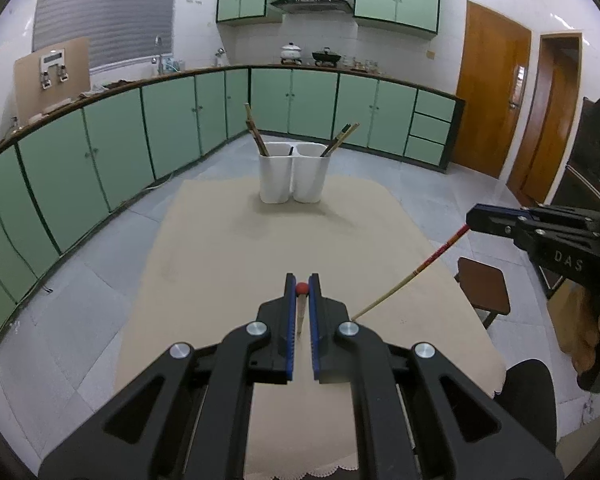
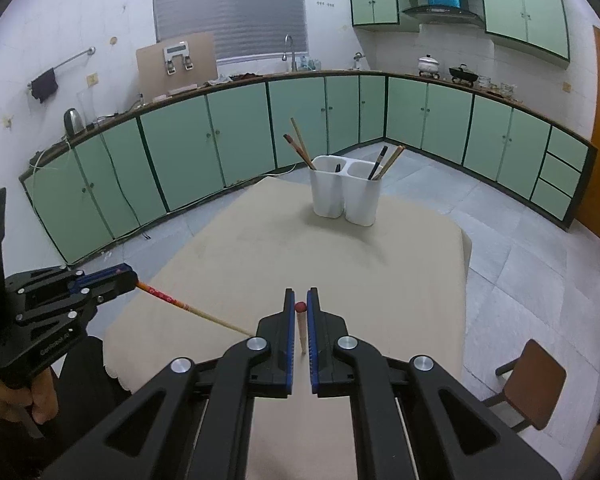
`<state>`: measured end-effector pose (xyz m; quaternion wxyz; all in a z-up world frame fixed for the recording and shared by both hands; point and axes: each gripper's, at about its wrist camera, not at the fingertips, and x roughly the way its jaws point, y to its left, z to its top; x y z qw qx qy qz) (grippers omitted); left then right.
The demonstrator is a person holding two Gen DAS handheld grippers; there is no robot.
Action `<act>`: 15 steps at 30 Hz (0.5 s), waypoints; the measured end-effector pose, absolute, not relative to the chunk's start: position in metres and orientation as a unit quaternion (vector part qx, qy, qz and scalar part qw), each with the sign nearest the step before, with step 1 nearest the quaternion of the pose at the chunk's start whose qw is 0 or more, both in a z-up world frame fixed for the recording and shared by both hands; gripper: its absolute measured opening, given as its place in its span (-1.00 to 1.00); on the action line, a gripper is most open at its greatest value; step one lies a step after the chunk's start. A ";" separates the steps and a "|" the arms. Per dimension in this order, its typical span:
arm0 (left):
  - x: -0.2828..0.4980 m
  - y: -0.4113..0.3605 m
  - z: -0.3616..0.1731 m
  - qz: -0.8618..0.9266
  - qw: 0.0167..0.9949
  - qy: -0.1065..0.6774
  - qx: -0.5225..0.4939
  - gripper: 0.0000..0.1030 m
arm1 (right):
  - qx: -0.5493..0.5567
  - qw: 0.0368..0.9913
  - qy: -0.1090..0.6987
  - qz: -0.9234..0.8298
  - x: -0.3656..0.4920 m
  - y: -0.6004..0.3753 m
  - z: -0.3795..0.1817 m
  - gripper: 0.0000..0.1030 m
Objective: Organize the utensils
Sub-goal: 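Lift both red-patterned chopsticks and carry them to the white holder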
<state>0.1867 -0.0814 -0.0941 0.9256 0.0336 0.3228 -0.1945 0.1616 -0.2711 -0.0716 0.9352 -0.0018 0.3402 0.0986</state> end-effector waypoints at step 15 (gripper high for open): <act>0.244 -0.080 -0.080 -0.228 0.904 0.360 0.037 -0.90 | 0.004 0.914 0.387 0.121 0.222 -0.280 -0.058 -0.89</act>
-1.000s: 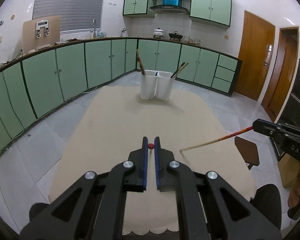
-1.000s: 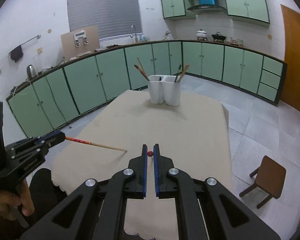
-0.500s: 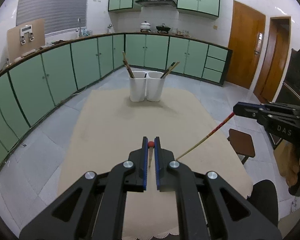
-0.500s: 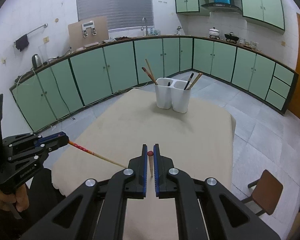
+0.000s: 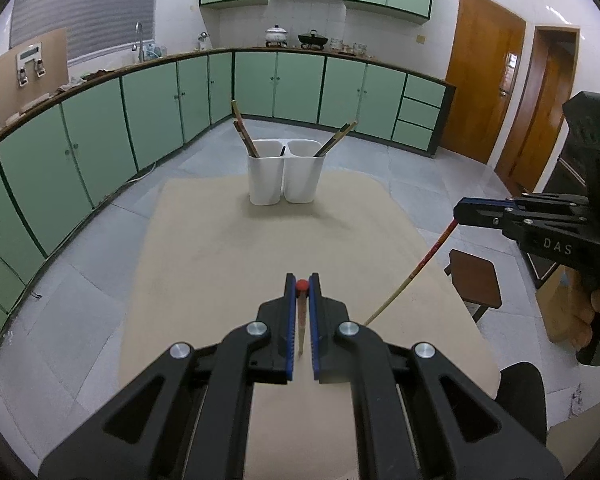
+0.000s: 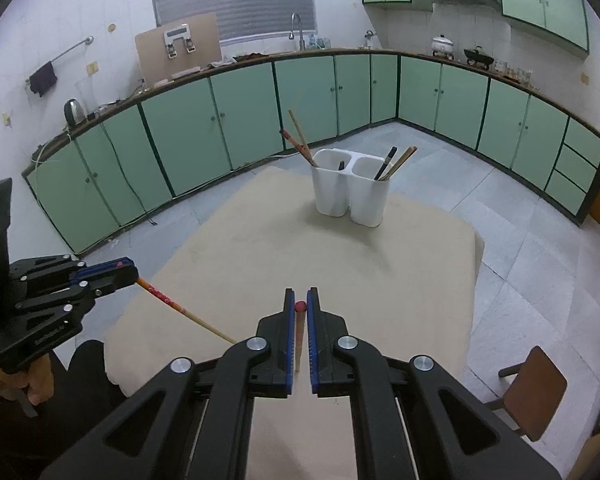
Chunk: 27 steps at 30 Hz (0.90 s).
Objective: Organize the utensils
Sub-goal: 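Lift both red-patterned chopsticks and carry them to the white holder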
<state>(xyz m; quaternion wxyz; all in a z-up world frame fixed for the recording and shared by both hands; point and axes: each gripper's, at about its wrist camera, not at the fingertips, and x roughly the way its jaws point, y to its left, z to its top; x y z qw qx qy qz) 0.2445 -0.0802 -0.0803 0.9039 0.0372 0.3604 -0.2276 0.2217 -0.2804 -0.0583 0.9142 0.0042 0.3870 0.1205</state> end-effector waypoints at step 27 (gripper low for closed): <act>0.317 -0.089 0.032 -0.254 0.908 0.332 0.040 -0.90 | -0.015 0.920 0.376 0.110 0.267 -0.293 0.038 -0.89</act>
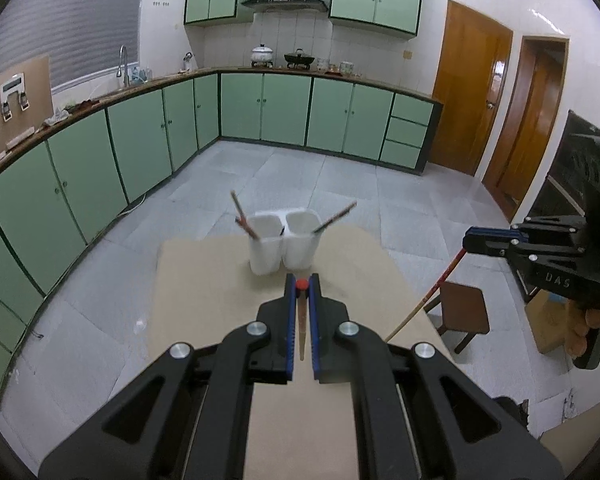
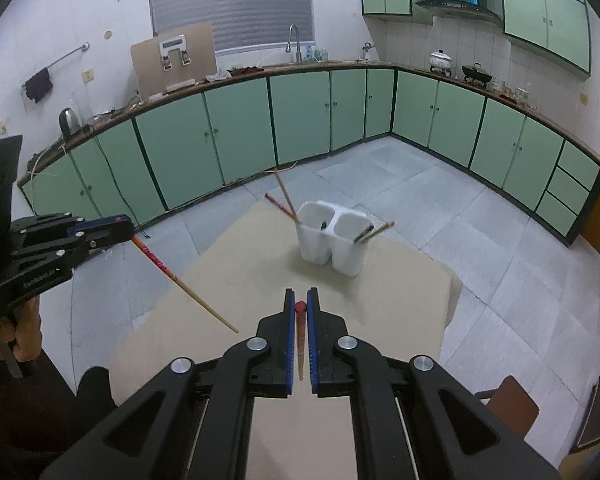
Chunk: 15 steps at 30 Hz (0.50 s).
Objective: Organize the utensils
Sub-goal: 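Lift both red-patterned chopsticks and carry them to the white holder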
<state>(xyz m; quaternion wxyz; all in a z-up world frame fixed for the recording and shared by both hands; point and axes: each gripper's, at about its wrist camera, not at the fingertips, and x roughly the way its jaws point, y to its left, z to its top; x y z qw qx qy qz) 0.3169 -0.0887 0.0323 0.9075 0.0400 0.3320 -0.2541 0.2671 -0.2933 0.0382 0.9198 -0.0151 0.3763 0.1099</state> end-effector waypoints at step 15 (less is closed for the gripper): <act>0.421 -0.114 0.091 -0.223 0.924 0.309 0.022 -0.90 | 0.021 0.934 0.346 0.086 0.358 -0.310 0.109 -0.89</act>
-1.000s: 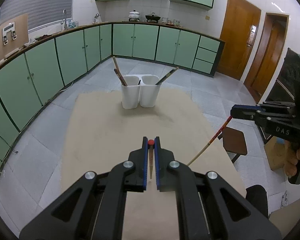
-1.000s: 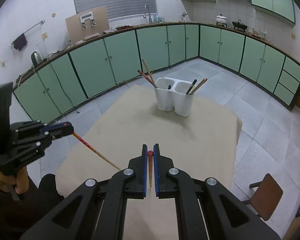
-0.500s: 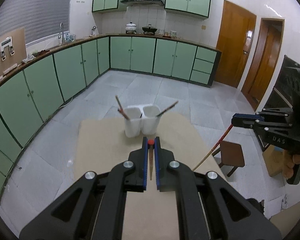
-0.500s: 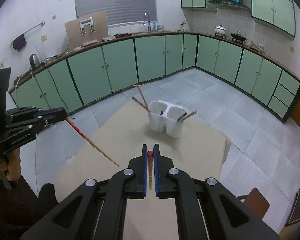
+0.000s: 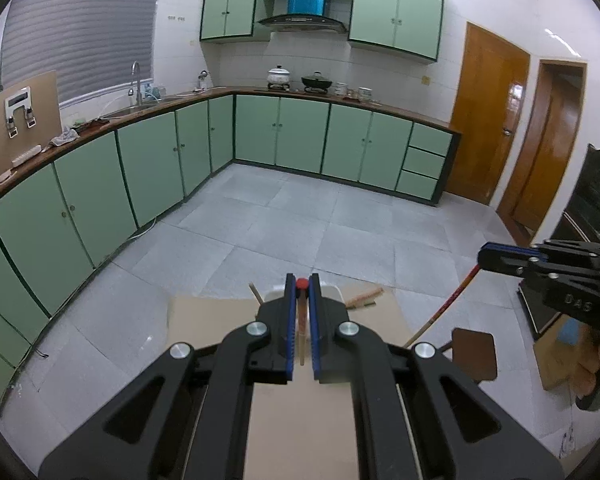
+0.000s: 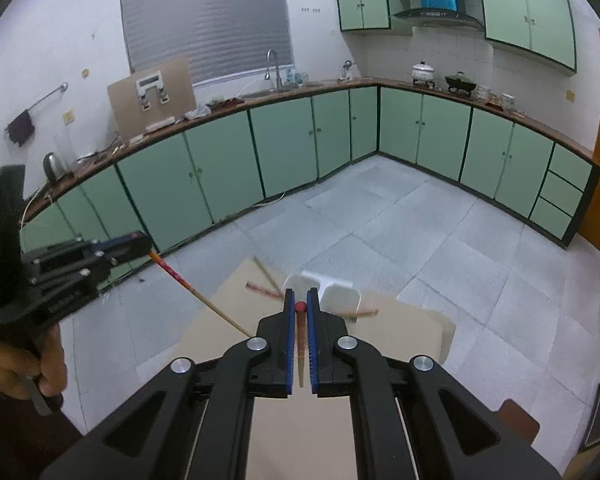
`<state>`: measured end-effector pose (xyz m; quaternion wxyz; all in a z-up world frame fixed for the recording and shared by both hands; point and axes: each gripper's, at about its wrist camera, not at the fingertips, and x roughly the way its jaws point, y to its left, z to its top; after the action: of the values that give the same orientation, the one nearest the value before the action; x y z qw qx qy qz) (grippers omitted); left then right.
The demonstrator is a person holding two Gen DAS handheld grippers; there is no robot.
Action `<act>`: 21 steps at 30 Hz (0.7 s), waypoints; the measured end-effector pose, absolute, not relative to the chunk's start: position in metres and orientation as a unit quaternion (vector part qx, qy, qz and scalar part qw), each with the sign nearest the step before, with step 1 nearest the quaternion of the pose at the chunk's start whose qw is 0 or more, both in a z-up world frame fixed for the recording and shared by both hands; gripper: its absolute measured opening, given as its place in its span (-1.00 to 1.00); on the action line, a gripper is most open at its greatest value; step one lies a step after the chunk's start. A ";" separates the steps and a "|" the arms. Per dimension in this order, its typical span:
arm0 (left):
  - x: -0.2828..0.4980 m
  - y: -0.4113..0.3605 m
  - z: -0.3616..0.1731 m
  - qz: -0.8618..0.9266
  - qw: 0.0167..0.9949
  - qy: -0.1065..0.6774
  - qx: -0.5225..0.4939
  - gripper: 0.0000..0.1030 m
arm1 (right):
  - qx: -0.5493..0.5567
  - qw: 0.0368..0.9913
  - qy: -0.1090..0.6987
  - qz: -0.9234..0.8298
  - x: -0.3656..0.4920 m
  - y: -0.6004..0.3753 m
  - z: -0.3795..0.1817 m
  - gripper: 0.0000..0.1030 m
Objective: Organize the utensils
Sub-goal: 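Lift both red-patterned chopsticks and carry them to the white holder, then open both tools to drop the chopsticks into the holder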
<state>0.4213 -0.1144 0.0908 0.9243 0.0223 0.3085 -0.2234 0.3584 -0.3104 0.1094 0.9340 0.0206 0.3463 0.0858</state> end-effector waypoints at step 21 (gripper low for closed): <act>0.569 -0.145 0.027 -0.189 0.922 0.337 -0.021 -0.90 | 0.033 0.944 0.326 0.036 0.499 -0.327 0.065 -0.89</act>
<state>0.5685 -0.1454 0.0273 0.9220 -0.0207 0.3373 -0.1888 0.4994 -0.3269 0.0648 0.9442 0.0334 0.3258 0.0356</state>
